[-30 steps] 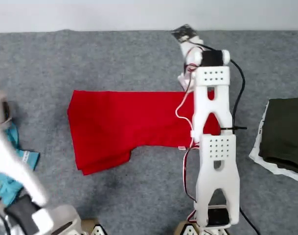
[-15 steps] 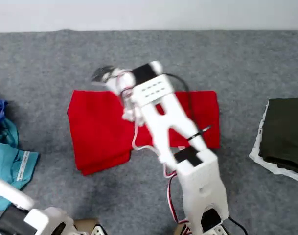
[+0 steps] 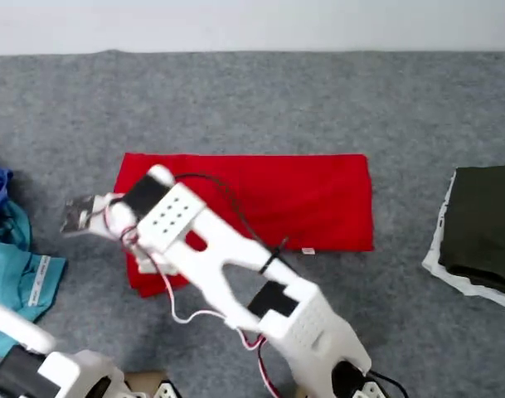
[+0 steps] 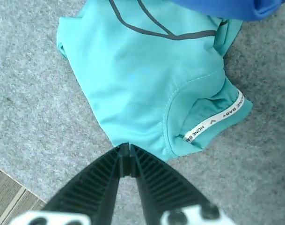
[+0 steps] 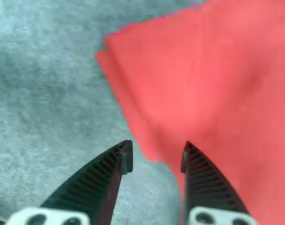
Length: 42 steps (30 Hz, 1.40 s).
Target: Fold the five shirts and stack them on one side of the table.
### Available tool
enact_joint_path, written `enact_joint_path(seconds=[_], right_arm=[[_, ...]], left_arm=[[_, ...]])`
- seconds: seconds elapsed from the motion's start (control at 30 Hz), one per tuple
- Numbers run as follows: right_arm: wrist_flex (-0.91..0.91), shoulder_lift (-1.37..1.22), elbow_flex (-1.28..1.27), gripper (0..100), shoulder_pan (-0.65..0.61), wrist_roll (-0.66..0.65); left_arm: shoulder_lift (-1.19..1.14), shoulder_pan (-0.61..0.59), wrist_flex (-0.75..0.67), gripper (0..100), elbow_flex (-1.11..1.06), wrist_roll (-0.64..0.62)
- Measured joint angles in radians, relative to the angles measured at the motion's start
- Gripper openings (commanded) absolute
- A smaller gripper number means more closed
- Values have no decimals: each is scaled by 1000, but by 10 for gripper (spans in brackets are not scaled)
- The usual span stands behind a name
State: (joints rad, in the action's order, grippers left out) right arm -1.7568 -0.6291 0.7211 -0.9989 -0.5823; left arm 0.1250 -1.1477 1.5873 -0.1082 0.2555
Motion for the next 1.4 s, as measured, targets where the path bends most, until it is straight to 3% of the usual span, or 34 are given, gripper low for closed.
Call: enact_joint_path(seconds=[0.37, 0.67, 1.0, 1.4], right_arm=[[121, -203, 0, 196, -51, 11], [227, -229, 0, 10, -23, 12], [224, -230, 12, 10, 29, 14], [157, -245, 281, 10, 178, -20]], left_arm=[[0, 0, 0, 6, 0, 0], [0, 0, 0, 6, 0, 0], [0, 52, -5, 6, -35, 0], [0, 81, -21, 6, -41, 0]])
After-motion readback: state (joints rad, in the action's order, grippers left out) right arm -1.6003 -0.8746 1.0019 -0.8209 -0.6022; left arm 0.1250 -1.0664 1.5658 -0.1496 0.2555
